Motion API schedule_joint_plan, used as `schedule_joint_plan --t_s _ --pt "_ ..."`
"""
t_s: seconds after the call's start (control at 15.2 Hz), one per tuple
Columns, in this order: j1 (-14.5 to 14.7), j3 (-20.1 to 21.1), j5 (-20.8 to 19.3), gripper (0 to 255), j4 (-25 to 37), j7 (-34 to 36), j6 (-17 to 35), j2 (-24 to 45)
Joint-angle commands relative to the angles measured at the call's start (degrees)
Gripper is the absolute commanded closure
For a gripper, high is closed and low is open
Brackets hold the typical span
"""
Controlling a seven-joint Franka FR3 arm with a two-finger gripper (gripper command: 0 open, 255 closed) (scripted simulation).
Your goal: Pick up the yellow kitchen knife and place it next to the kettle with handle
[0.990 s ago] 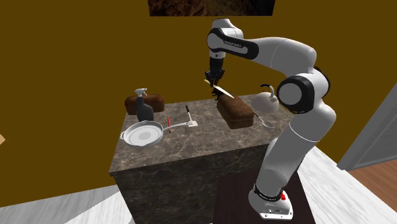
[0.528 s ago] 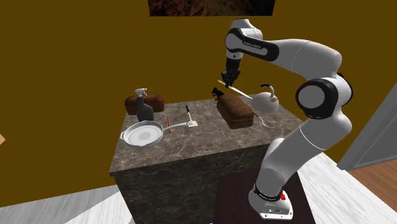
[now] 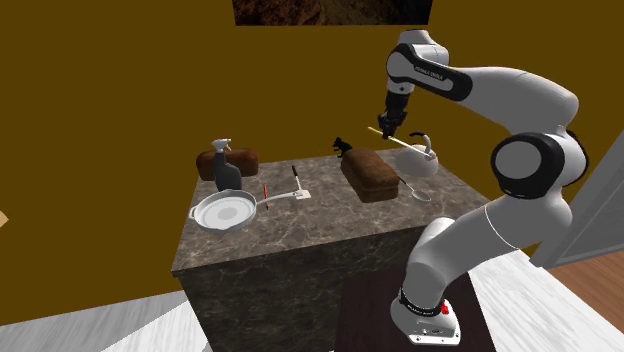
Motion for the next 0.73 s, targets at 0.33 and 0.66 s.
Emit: schedule_joint_plan --t_s 0.33,0.66 --pt "-3.2 -4.5 -4.6 255 -0.7 -7.5 -3.1 -5.4" --pt "-5.0 -8.7 -7.8 255 0.7 -13.7 -5.0 -7.7"
